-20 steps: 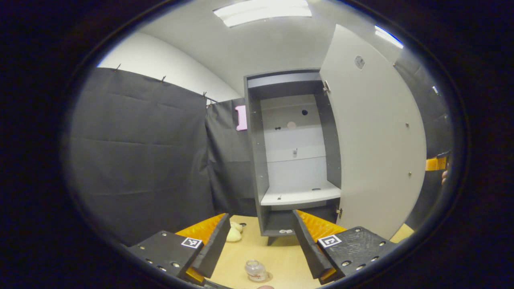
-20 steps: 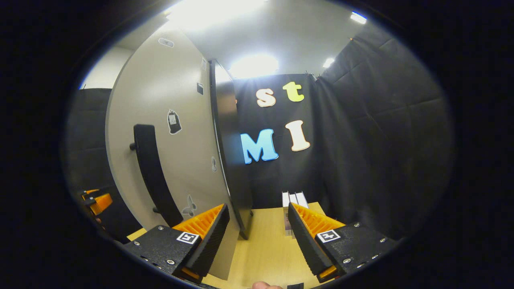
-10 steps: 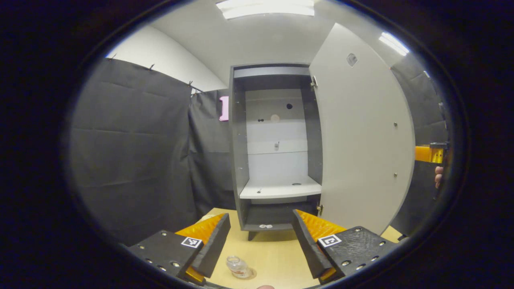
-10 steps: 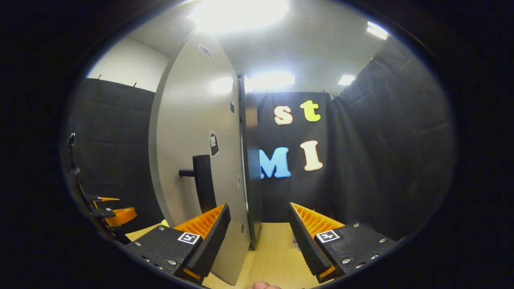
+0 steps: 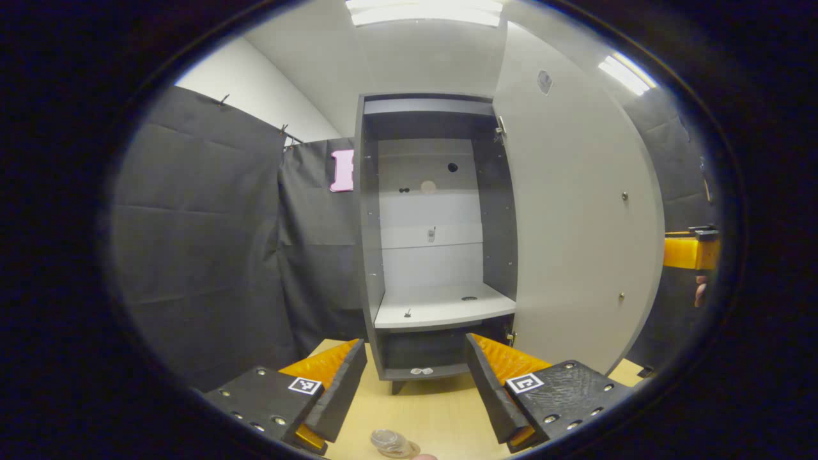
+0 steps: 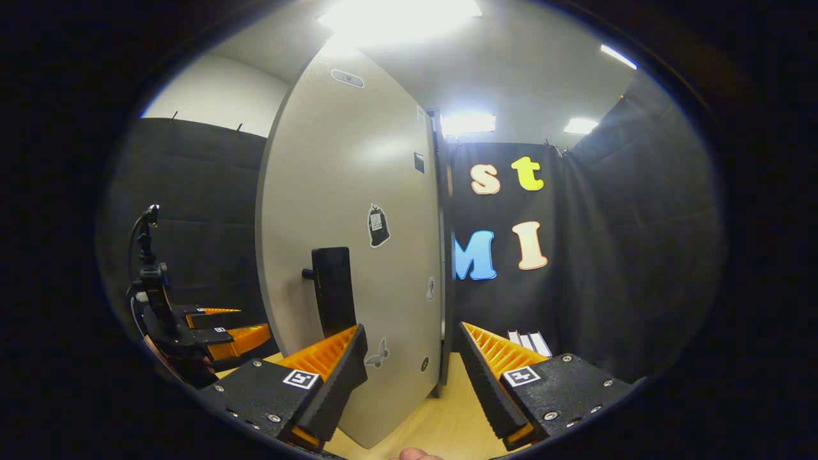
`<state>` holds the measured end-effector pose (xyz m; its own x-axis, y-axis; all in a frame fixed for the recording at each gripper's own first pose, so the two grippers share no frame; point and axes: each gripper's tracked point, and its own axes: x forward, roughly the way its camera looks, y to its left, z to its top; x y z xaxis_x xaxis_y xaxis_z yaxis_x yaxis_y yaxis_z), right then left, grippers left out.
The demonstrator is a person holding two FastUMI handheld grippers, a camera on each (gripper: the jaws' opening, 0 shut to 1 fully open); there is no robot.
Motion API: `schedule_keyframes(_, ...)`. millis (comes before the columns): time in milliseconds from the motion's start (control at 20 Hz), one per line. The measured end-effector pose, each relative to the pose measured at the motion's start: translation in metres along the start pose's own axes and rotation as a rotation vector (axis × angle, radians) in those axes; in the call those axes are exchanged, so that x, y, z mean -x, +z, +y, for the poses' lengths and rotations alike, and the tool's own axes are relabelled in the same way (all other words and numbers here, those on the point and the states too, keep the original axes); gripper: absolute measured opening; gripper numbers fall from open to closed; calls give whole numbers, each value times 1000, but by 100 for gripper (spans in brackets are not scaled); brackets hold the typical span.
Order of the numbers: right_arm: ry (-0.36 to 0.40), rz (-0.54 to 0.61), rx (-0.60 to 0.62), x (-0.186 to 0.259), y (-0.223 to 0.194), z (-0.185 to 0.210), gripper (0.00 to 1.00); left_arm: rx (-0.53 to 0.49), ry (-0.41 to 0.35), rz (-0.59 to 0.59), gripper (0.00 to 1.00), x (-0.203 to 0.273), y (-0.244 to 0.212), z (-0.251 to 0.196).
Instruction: Open the cabinet door with the right hand, grasp the bottle in the cabinet with the left hand and place it on the coaster, then close the cabinet door with the right hand.
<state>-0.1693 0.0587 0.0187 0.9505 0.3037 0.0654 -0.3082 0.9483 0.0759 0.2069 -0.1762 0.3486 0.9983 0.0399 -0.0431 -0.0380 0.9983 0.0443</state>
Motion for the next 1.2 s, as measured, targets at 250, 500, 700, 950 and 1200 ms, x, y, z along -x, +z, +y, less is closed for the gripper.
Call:
schedule_keyframes(250,-30,6,-15,-24,-3,40,89,20,-44,-9,89,-3,1,-3)
schedule_keyframes(500,-49,-5,-21,-60,-2,82,87,-5,-103,-25,94,-9,0,-1)
schedule_keyframes(700,-66,23,-13,-85,-19,107,90,-23,-110,-20,95,-10,-3,5)
schedule_keyframes(950,-122,31,13,-96,-18,107,91,0,-93,-45,94,-18,1,6)
schedule_keyframes(1200,-177,52,10,-112,-25,79,92,16,-89,-86,94,-24,8,3)
